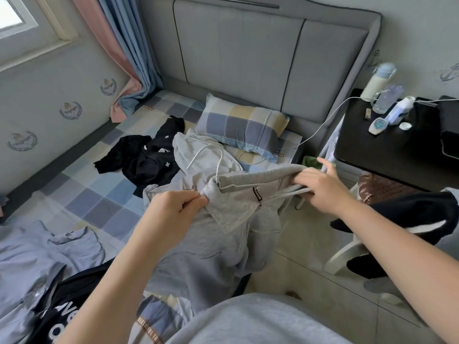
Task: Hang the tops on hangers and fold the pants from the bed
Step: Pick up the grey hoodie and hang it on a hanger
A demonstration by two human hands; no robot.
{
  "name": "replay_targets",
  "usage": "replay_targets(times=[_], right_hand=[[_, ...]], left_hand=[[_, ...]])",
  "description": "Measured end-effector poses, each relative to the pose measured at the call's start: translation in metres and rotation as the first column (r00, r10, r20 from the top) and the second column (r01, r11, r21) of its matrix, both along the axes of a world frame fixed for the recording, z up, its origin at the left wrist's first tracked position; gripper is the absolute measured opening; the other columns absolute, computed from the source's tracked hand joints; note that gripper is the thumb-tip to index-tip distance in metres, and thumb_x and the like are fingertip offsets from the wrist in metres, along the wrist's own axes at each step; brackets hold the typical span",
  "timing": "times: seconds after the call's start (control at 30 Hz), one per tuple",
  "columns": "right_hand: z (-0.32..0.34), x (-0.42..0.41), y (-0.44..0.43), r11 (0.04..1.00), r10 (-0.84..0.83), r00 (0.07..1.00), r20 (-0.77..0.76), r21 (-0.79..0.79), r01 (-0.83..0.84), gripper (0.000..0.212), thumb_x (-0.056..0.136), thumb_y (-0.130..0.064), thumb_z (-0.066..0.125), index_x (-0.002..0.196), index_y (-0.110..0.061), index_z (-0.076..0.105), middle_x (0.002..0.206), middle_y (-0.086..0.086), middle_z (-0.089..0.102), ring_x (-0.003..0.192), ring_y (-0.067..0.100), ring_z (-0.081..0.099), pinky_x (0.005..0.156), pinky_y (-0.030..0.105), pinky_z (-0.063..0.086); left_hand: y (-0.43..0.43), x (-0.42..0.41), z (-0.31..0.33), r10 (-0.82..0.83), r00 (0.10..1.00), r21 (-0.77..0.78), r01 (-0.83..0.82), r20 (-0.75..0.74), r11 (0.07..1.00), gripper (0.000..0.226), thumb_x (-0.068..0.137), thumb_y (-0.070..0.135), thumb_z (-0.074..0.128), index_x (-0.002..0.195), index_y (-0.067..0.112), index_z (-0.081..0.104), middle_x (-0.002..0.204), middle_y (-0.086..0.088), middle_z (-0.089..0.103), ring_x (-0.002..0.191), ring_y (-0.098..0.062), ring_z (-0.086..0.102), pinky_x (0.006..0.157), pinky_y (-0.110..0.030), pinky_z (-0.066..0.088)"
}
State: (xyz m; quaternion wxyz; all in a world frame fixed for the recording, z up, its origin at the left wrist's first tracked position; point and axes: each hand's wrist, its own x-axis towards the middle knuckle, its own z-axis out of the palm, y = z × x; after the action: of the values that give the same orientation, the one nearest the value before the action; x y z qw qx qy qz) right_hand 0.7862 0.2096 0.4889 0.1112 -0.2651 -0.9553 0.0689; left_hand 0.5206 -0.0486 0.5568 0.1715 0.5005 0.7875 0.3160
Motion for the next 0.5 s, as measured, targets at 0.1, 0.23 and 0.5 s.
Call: replay_targets(times=[0.1, 0.23, 0.5], right_hand=[[0.021, -0.009, -0.002, 0.999, 0.021, 0.998, -0.052, -0.022, -0.022, 0.03, 0.072, 0.009, 0.076, 0.092, -0.012, 0.073, 0.095, 0.0, 0.071, 0.105, 0.028, 0.066, 0.115, 0.056, 0.021], [0.06, -0.035, -0.022, 0.964, 0.127, 0.98, -0.151, -0.214, -0.157, 0.017, 0.085, 0.002, 0.067, 0.098, -0.009, 0.071, 0.111, 0.006, 0.07, 0.112, 0.033, 0.059, 0.105, 0.055, 0.038], [0.087, -0.09, -0.094, 0.773, -0.053, 0.974, -0.222, -0.626, -0.101, 0.029, 0.077, -0.059, 0.051, 0.084, -0.032, 0.041, 0.085, -0.013, 0.06, 0.09, 0.001, 0.06, 0.083, 0.023, 0.047]], left_hand=[[0.002, -0.007, -0.008, -0.003, 0.999, -0.033, 0.002, -0.045, 0.999, 0.042, 0.097, 0.031, 0.063, 0.059, 0.016, 0.055, 0.05, 0.006, 0.044, 0.049, -0.009, 0.041, 0.048, -0.019, 0.033], [0.014, 0.005, -0.019, -0.068, 0.989, -0.145, 0.048, -0.134, 0.988, 0.04, 0.099, 0.035, 0.059, 0.061, 0.022, 0.06, 0.055, 0.008, 0.055, 0.055, -0.008, 0.048, 0.054, -0.033, 0.043], [0.026, 0.013, -0.002, -0.133, 0.987, 0.207, 0.149, -0.087, 0.967, 0.033, 0.096, 0.02, 0.063, 0.064, 0.025, 0.059, 0.054, 0.016, 0.05, 0.053, -0.003, 0.046, 0.053, -0.011, 0.036]])
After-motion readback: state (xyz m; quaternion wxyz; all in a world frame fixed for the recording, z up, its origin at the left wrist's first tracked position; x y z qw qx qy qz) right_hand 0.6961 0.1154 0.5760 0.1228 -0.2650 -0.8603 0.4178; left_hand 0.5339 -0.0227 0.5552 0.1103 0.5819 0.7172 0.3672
